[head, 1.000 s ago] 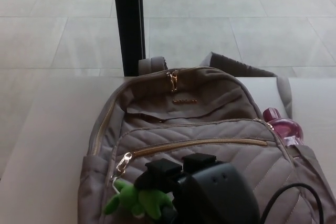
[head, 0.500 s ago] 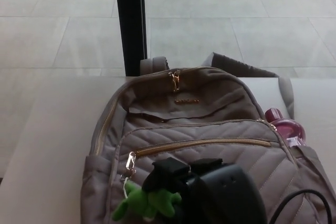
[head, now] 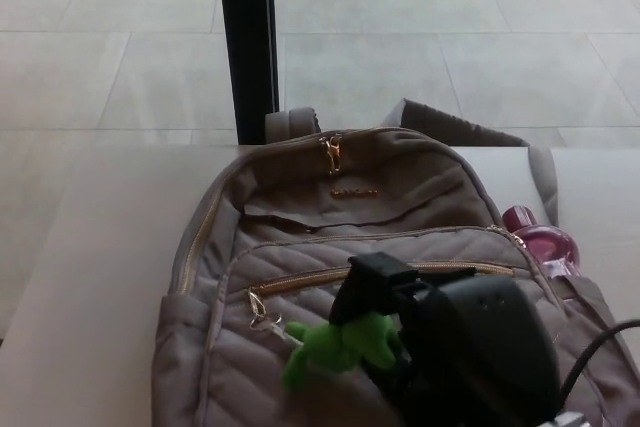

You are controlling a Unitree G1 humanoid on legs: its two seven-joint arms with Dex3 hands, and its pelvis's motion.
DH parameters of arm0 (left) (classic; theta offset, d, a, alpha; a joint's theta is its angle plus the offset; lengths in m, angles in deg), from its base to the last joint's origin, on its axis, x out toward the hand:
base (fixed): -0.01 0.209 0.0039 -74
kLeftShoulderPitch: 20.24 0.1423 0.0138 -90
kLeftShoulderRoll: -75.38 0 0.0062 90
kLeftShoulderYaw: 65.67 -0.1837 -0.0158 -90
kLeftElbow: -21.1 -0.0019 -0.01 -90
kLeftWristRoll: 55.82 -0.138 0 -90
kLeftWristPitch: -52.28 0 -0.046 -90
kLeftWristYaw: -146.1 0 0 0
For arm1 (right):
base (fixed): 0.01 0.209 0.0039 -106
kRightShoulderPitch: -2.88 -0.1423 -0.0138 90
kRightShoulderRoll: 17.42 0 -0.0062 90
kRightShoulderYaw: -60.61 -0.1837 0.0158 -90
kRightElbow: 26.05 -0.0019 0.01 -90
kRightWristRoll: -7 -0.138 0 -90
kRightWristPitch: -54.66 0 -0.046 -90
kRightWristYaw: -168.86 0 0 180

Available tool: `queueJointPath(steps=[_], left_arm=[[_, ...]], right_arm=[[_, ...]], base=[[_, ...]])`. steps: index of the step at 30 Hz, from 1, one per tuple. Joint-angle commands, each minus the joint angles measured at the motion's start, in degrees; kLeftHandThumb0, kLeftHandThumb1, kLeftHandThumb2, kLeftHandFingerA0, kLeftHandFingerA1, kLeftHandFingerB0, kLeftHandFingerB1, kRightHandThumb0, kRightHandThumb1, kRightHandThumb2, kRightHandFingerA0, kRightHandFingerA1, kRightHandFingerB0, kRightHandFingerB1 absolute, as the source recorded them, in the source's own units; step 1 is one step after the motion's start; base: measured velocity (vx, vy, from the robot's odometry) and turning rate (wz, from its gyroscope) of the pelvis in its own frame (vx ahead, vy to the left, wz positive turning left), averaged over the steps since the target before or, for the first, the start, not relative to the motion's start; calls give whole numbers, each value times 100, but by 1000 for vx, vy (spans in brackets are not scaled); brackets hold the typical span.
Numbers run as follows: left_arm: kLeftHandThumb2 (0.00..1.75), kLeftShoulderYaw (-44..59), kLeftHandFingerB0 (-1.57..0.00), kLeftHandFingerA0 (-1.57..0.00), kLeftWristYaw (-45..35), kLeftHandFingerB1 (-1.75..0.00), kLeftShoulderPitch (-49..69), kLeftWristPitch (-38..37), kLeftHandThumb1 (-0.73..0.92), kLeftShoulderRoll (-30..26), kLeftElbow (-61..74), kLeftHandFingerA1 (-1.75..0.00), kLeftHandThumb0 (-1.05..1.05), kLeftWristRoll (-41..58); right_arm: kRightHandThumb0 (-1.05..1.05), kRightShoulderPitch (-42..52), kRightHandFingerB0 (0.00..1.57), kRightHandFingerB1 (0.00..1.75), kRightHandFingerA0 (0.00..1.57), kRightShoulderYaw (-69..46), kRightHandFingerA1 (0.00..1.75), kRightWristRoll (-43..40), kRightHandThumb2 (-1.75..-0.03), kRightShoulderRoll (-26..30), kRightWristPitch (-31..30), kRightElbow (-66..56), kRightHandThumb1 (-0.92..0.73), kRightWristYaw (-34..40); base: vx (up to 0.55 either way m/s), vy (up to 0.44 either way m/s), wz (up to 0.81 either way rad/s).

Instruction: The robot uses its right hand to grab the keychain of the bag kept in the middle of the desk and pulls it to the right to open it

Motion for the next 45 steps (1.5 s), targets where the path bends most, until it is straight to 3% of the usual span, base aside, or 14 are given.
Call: queueJointPath(steps=[1,2,8,9,17,18,25,34,36,37,38,41,44,45], left_arm=[[72,3,-60,-64,-14,-46,-7,51,92,-43,-54,-60,-87,-5],[72,66,-61,-67,-53,-48,19,10,92,-31,-50,-63,-86,66],[74,42,-62,-67,-63,-50,88,-157,92,-41,-39,-64,-87,21],[74,56,-63,-68,-51,-49,77,-145,92,-29,-68,-64,-86,30],[75,97,-59,-66,-40,-48,86,-29,92,5,-21,-62,-87,49],[75,82,-60,-68,-14,-48,83,-21,92,7,-23,-61,-85,29],[75,144,-60,-68,-44,-47,38,58,92,26,-100,-61,-86,68],[75,160,-64,-71,-14,-50,163,-55,92,33,-87,-66,-88,61],[75,150,-63,-70,16,-50,156,-20,92,33,-86,-64,-86,43],[75,152,-62,-69,6,-49,155,0,92,32,-78,-64,-86,48],[75,155,-62,-69,-8,-49,153,31,92,30,-66,-64,-86,56],[76,194,-62,-67,-60,-50,184,22,92,7,-83,-63,-93,93],[75,182,-59,-69,-42,-47,175,44,92,11,-116,-61,-87,66],[75,170,-61,-70,-15,-49,192,49,92,15,-117,-65,-87,50]], right_arm=[[-24,-494,81,155,103,-664,175,-471,-120,68,-560,-155,-54,-967],[-23,-666,69,172,101,-917,175,-659,-113,121,-581,-106,-55,-962],[-19,-1132,69,175,96,-1724,175,-1102,-121,251,-863,105,-50,-1233],[-25,-1178,103,130,123,-1856,143,-1194,-119,329,-817,187,-49,-1232],[-29,-981,99,128,122,-2328,142,-1506,-116,1089,-274,834,-52,-941],[-19,-945,70,166,95,-2375,175,-1556,-109,1161,-223,900,-55,-904],[-17,-759,69,166,93,-2915,175,-1948,-108,1914,329,1604,-55,-511],[-17,-674,68,159,88,-3782,175,-2318,-96,2651,385,2570,-59,-226],[-17,-679,71,150,87,-4042,175,-2432,-96,2947,622,2997,-60,-14],[-19,-679,84,108,90,-4062,175,-2408,-91,2999,646,3056,-58,39],[-19,-680,84,108,90,-4089,175,-2379,-91,3084,692,3156,-58,126],[-23,-595,80,138,92,-4331,173,-2585,-94,3255,699,3442,-57,134],[-28,-501,75,155,91,-4481,175,-2788,-97,3268,831,3623,-55,239],[-34,-398,99,124,121,-4570,137,-2916,-111,3204,831,3590,-50,215]], base=[[0,0,0],[0,0,0],[0,0,0],[0,0,0],[0,0,0],[0,0,0],[0,0,0],[0,0,0],[0,0,0],[0,0,0],[0,0,0],[0,0,0],[0,0,0],[0,0,0]])
